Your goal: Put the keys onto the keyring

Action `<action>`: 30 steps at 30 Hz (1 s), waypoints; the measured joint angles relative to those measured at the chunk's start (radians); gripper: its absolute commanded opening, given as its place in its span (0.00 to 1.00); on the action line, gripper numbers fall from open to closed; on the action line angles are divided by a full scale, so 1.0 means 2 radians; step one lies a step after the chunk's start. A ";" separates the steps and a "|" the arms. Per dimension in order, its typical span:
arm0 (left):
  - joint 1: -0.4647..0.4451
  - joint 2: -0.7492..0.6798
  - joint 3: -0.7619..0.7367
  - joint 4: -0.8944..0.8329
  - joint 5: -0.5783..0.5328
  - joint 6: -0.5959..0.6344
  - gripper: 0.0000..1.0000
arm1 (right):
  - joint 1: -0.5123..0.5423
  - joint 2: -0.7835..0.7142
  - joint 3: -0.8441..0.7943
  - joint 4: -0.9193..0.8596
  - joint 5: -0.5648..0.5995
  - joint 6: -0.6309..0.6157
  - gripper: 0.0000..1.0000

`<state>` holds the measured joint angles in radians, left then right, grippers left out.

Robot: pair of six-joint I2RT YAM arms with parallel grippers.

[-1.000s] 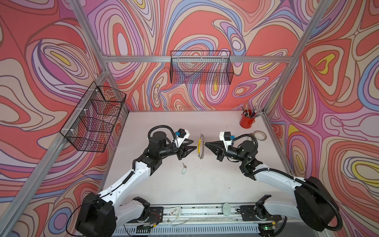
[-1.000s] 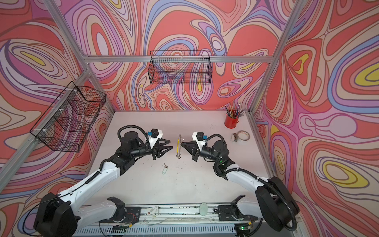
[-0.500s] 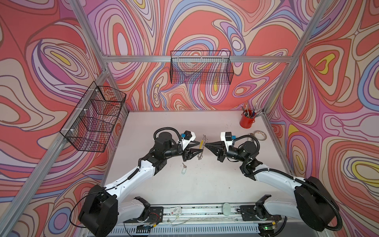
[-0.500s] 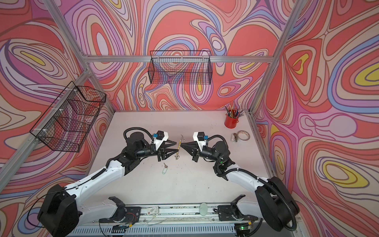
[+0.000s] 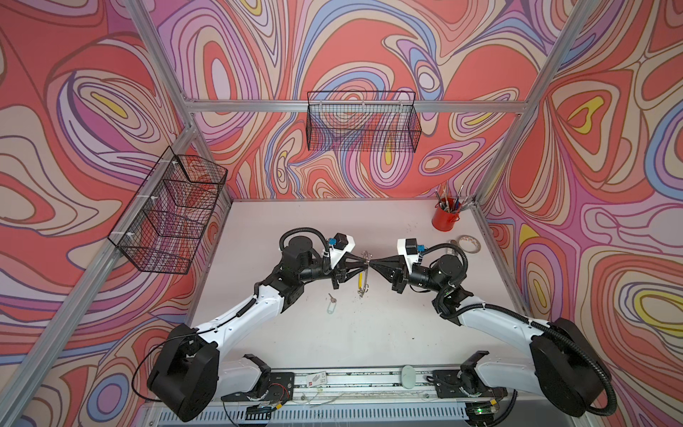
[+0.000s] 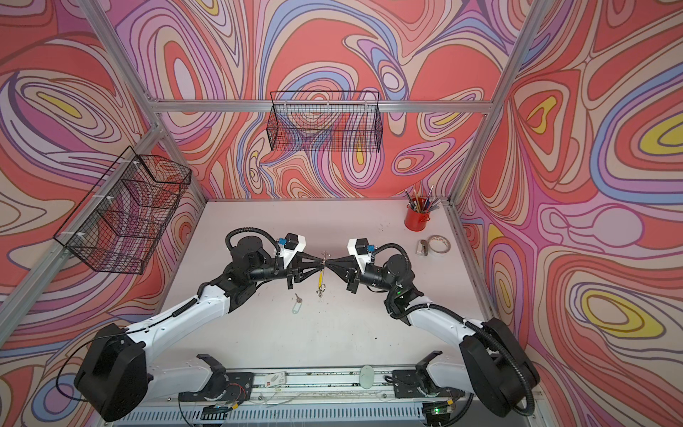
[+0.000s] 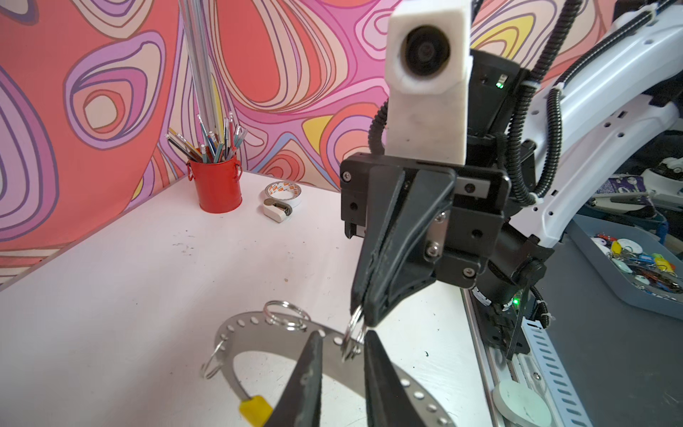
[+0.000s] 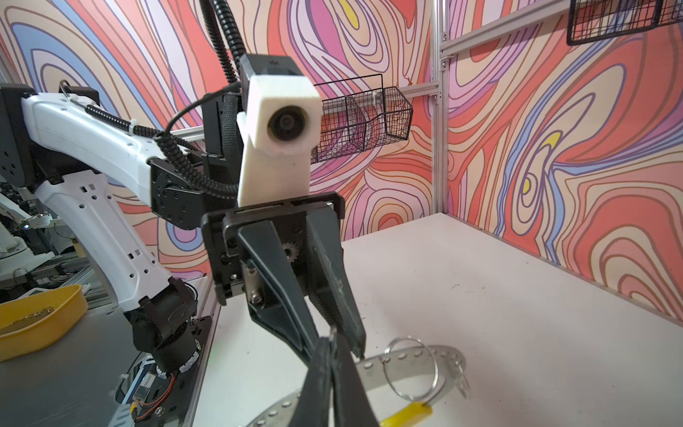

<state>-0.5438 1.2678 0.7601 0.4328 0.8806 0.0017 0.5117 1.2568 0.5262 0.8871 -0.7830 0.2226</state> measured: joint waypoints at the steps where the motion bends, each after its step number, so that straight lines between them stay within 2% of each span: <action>1: 0.000 0.000 0.000 0.003 0.004 -0.002 0.16 | 0.000 0.000 -0.001 0.000 0.000 0.000 0.00; 6: 0.000 0.001 0.003 0.003 0.010 -0.003 0.07 | 0.000 0.000 -0.002 0.003 -0.004 0.002 0.00; 12: 0.000 0.002 0.009 0.000 0.020 -0.001 0.05 | 0.000 0.000 -0.002 0.013 -0.005 0.003 0.00; 15: 0.001 0.003 0.011 -0.005 0.023 -0.001 0.00 | -0.001 0.000 -0.002 0.013 -0.006 0.003 0.00; 21: 0.001 0.003 0.018 -0.023 0.027 0.005 0.00 | -0.001 0.000 -0.002 0.013 -0.010 0.003 0.00; 26: 0.001 0.002 0.043 -0.084 0.018 0.040 0.00 | -0.001 0.000 -0.002 0.007 -0.008 -0.001 0.00; 27: 0.000 0.002 0.052 -0.106 0.014 0.053 0.00 | -0.001 0.000 -0.002 0.005 -0.007 -0.002 0.01; 30: 0.000 0.002 0.081 -0.171 0.005 0.093 0.00 | -0.001 -0.001 -0.002 0.000 -0.005 -0.010 0.13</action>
<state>-0.5446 1.2728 0.9218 0.0917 0.8902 0.1875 0.5098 1.2549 0.5228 0.8867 -0.7925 0.2024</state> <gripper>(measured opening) 0.048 0.064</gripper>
